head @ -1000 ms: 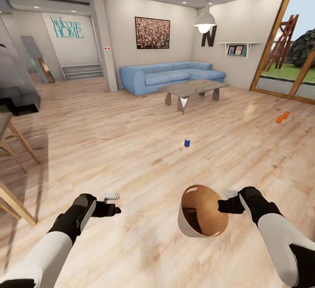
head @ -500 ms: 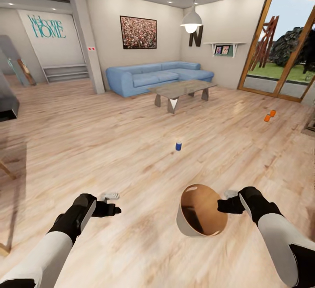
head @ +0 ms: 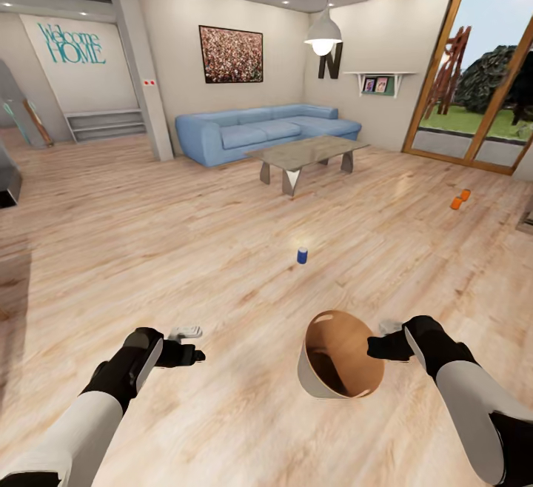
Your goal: Put the three can of soda from the living room inside the tash can in the kitchen.
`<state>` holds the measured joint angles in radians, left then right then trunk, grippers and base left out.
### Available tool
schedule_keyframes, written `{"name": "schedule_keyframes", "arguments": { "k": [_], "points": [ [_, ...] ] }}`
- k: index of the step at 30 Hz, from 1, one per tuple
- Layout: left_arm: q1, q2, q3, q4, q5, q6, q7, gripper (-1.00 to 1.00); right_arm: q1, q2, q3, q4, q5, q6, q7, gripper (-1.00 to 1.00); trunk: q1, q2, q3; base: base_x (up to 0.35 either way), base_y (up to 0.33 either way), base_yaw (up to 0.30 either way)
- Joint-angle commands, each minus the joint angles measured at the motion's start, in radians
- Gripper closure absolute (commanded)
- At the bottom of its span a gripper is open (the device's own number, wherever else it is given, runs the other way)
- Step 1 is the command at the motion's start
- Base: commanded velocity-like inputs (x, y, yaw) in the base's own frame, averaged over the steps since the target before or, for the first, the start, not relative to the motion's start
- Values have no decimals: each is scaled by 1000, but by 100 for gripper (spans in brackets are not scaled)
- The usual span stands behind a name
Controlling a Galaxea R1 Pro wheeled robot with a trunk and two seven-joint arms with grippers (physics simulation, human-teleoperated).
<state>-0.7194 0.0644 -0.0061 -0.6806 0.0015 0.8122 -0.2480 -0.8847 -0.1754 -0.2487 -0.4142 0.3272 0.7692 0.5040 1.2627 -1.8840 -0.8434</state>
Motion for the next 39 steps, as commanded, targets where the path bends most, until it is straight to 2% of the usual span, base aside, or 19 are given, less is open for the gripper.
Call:
{"name": "schedule_keyframes", "arguments": {
  "k": [1,12,39],
  "points": [
    [0,0,0,0,0,0,0,-100,0,0,-3,0,-22,6,3,100,0,0,0,293,0,0],
    [0,0,0,0,0,0,1,-100,0,1,-3,0,-22,8,1,100,0,0,0,293,0,-48],
    [0,0,-3,-3,0,1,-2,-100,0,-8,-10,0,-19,15,1,100,0,0,0,293,0,-237]
  ]
}}
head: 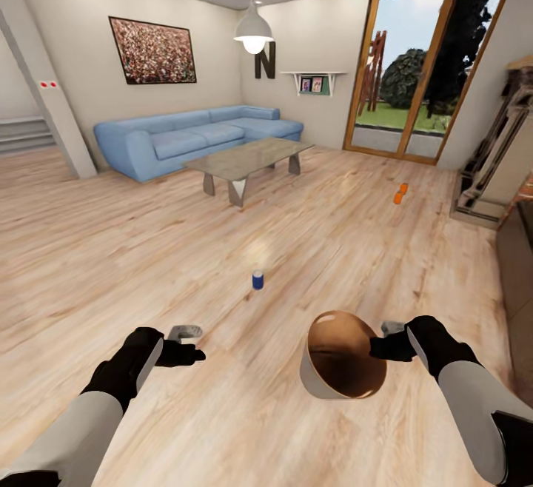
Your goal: Put the three can of soda from the living room inside the tash can in the kitchen.
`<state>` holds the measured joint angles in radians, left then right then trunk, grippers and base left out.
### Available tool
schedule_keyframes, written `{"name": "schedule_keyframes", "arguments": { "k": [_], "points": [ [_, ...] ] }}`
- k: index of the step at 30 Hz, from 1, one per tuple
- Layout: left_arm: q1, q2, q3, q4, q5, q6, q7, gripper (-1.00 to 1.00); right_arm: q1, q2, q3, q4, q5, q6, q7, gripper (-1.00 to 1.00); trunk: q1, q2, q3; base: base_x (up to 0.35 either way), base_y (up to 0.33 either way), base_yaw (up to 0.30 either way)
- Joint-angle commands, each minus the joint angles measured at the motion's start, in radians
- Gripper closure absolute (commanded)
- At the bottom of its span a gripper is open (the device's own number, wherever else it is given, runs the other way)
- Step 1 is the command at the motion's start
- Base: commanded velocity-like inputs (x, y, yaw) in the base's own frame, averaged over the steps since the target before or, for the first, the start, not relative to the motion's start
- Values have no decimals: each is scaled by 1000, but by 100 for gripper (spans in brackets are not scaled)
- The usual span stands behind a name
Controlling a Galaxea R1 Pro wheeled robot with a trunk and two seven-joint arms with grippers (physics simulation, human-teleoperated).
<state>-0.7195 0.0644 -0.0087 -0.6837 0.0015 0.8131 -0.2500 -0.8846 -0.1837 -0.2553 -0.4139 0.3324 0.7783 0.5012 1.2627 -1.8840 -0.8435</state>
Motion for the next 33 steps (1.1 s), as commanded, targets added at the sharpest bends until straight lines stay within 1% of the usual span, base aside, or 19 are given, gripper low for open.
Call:
{"name": "schedule_keyframes", "arguments": {
  "k": [1,13,22,33],
  "points": [
    [0,0,0,1,0,0,0,-100,0,0,-4,0,-24,6,3,100,0,0,0,294,0,-216],
    [0,0,-1,3,0,0,0,-100,0,5,-2,0,-24,6,-2,100,0,0,0,314,0,-157],
    [0,0,0,4,-1,0,1,-100,0,7,2,0,-24,5,-3,100,0,0,0,323,0,-42],
    [0,0,1,3,-2,0,1,-100,0,7,0,0,-24,6,-3,100,0,0,0,324,0,-218]
  ]
}}
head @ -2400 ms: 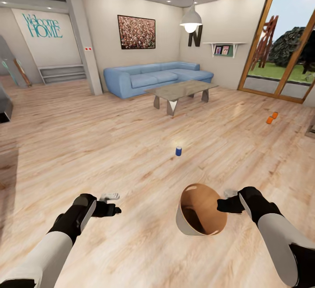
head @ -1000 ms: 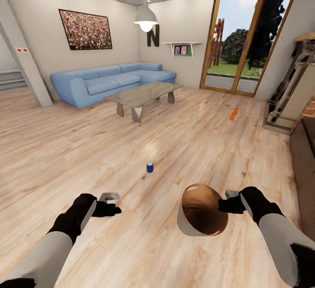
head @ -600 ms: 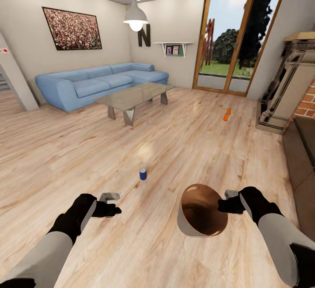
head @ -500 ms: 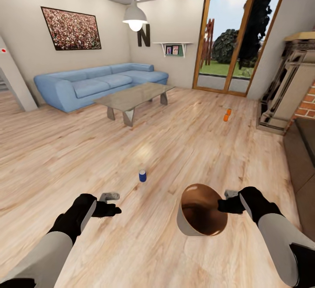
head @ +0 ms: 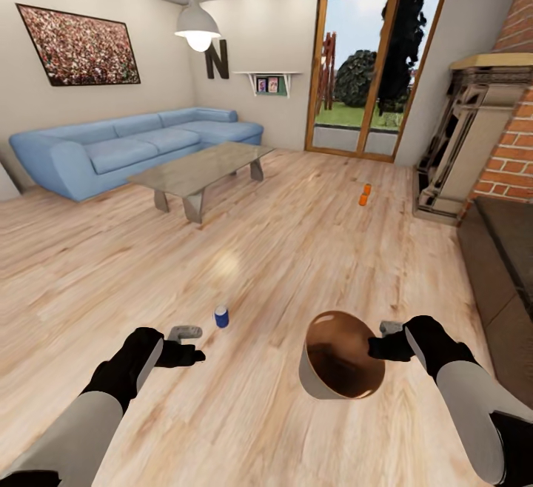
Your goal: Put the three can of soda from the living room inside the tash can in the kitchen.
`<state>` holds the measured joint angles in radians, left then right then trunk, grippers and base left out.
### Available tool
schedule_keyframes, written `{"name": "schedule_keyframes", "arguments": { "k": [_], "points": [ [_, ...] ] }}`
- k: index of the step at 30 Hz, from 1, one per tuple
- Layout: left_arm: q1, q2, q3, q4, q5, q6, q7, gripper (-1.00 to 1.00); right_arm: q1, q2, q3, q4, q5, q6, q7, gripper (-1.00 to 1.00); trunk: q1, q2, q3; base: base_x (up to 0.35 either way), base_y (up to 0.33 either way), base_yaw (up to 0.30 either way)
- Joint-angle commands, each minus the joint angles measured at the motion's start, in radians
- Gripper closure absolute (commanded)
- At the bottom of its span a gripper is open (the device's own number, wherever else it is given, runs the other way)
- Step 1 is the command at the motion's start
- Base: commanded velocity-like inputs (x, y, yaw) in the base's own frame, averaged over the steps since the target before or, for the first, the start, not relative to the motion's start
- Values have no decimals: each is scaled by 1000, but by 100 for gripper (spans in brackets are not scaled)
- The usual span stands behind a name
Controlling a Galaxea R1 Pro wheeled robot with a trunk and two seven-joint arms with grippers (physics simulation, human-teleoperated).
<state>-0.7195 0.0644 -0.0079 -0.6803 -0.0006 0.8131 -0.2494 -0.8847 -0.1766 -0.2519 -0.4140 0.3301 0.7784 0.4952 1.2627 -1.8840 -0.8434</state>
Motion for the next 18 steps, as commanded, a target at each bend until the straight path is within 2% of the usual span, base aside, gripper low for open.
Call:
{"name": "schedule_keyframes", "arguments": {
  "k": [1,7,18],
  "points": [
    [0,0,0,0,0,0,0,-100,0,0,-3,0,-22,5,3,100,0,0,0,324,0,-248],
    [0,0,0,1,-2,-1,2,-100,0,0,-2,0,-23,3,3,100,0,0,0,324,0,-161],
    [0,0,-1,-4,-4,-2,6,-100,0,1,0,0,-23,1,2,100,0,0,-5,324,0,-18]
  ]
}}
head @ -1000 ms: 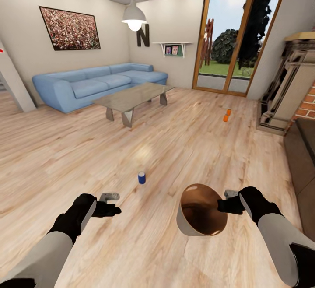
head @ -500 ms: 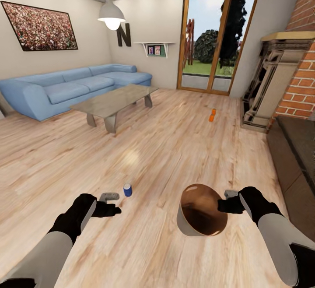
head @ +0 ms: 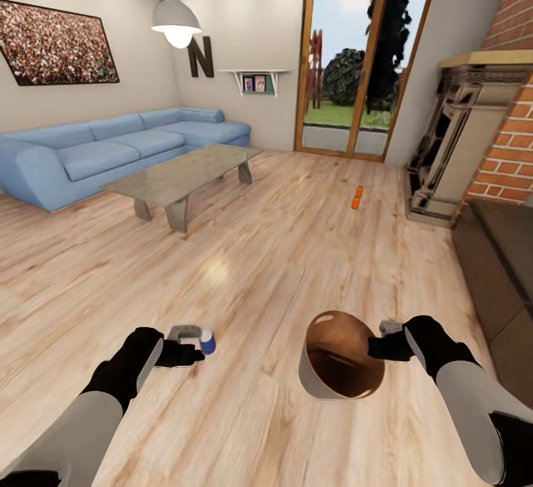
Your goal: Put the three can of soda from the living room inside the tash can in the kitchen.
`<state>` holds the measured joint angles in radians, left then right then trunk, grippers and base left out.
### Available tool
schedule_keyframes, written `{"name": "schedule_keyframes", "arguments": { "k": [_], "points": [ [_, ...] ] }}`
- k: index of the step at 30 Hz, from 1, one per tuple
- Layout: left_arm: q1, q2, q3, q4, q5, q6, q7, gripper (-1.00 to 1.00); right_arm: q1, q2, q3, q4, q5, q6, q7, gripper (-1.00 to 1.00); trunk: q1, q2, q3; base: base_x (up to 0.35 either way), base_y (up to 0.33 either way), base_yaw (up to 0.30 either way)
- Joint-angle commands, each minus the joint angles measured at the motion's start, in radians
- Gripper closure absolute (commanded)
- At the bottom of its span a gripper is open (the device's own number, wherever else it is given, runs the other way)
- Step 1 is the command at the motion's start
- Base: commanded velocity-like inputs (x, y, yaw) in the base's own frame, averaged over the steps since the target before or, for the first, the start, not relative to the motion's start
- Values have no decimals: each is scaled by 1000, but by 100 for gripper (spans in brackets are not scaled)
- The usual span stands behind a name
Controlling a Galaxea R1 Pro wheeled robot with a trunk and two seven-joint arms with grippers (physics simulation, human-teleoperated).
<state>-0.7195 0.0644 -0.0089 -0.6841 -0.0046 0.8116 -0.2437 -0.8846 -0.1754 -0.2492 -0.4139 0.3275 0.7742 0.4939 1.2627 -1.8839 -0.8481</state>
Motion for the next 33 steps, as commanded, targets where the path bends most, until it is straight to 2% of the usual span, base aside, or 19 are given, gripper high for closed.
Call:
{"name": "schedule_keyframes", "arguments": {
  "k": [1,14,33],
  "points": [
    [0,0,0,0,0,0,0,-100,0,0,-3,0,-21,5,3,100,0,0,-1,324,0,-1],
    [0,0,0,-8,0,0,-1,-100,0,0,-2,0,-21,4,3,100,0,0,-12,325,0,0],
    [0,5,5,-9,3,1,-4,-100,0,0,-2,0,-21,3,3,100,0,0,-15,324,3,0]
  ]
}}
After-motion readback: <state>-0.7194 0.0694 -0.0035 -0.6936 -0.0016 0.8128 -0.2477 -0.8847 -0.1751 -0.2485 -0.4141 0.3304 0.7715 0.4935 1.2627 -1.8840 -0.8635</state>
